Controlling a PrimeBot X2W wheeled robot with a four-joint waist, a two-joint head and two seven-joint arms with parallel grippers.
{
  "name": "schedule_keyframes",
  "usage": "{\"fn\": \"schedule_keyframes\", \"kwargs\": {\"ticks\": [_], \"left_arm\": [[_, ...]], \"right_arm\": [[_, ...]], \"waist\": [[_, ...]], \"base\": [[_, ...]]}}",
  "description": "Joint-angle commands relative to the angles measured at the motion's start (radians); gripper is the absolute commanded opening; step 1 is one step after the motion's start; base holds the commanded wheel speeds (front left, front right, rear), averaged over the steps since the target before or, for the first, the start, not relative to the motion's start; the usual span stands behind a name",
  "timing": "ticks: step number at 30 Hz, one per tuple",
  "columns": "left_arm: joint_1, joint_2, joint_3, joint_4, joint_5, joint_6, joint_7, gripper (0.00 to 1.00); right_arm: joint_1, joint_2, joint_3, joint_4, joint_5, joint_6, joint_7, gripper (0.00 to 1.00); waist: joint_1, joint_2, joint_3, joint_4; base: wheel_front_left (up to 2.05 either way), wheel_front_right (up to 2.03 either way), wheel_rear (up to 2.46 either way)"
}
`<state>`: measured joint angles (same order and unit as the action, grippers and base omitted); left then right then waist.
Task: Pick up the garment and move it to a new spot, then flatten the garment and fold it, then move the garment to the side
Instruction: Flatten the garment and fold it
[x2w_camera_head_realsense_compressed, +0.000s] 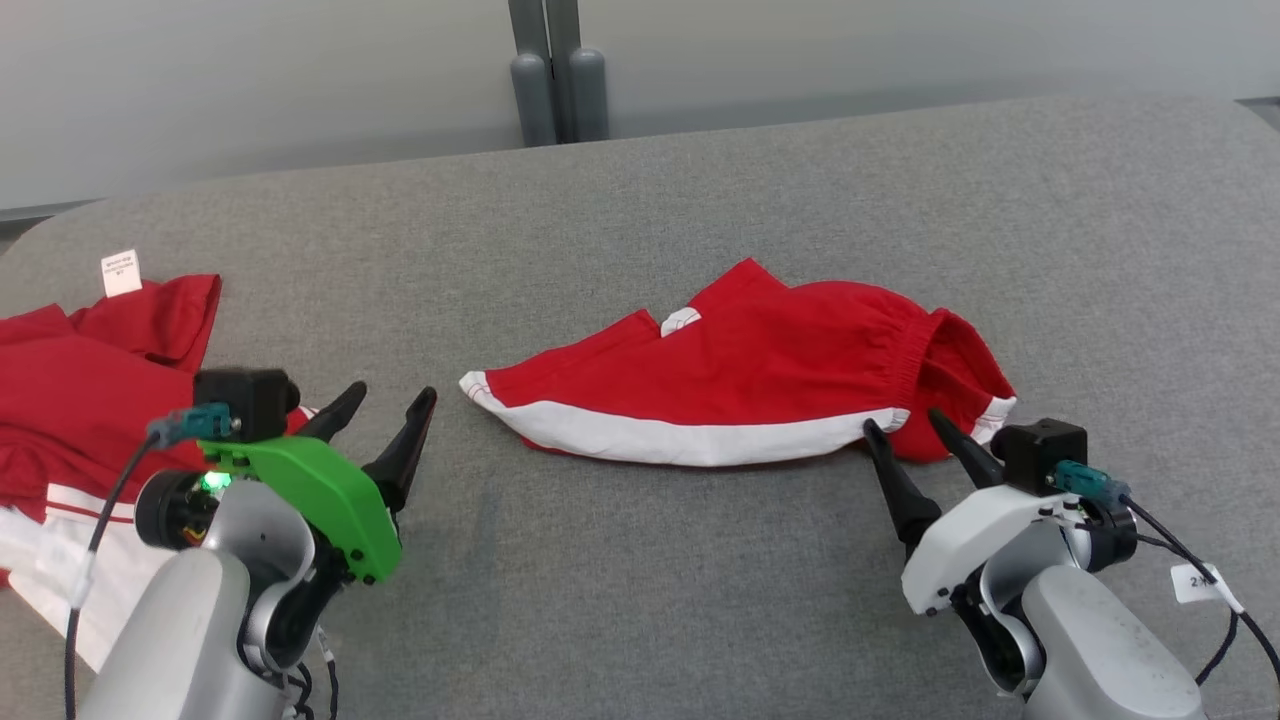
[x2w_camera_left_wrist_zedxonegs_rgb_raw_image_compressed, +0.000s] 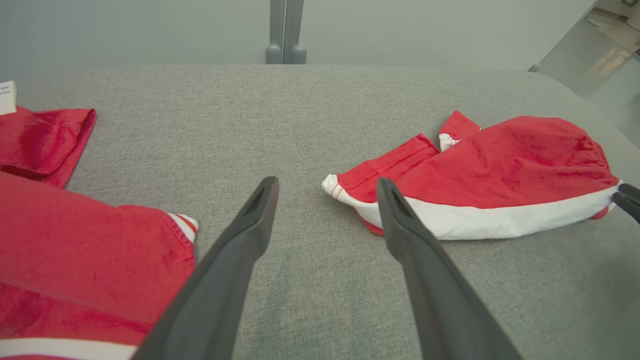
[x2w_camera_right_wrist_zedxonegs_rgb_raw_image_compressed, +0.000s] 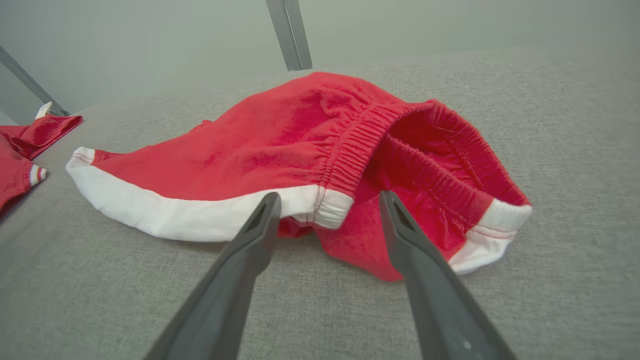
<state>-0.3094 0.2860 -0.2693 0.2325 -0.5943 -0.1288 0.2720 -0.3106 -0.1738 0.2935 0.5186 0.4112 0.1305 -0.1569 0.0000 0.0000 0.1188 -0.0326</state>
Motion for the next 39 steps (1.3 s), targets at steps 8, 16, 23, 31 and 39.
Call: {"fn": "schedule_keyframes", "kwargs": {"ticks": [8,16,23,31,39], "left_arm": [[-0.195,0.087,-0.154,0.094,-0.196,-0.003,0.233,1.0],[-0.304,0.122,-0.241,0.226,-0.337,-0.003,0.314,1.0],[-0.377,0.142,-0.275,0.323,-0.421,-0.003,0.29,1.0],[-0.427,0.132,-0.302,0.469,-0.457,-0.003,0.266,1.0],[-0.436,0.116,-0.329,0.51,-0.551,-0.003,0.335,0.53]], "right_arm": [[-0.11,-0.007,0.125,0.092,0.1,0.0,0.01,1.0],[-0.171,-0.028,0.238,0.109,0.174,0.0,-0.035,1.0],[-0.215,-0.033,0.305,0.093,0.196,0.0,-0.076,1.0],[-0.237,-0.031,0.351,0.102,0.218,0.0,-0.097,0.96],[-0.244,-0.037,0.368,0.113,0.233,0.0,-0.106,0.39]], "waist": [[0.0,0.0,0.071,-0.019],[0.0,0.0,0.105,-0.061],[0.0,0.0,0.15,-0.107],[0.0,0.0,0.162,-0.129],[0.0,0.0,0.153,-0.125]], "base": [[0.0,0.0,0.0],[0.0,0.0,0.0],[0.0,0.0,0.0],[0.0,0.0,0.0],[0.0,0.0,0.0]]}}
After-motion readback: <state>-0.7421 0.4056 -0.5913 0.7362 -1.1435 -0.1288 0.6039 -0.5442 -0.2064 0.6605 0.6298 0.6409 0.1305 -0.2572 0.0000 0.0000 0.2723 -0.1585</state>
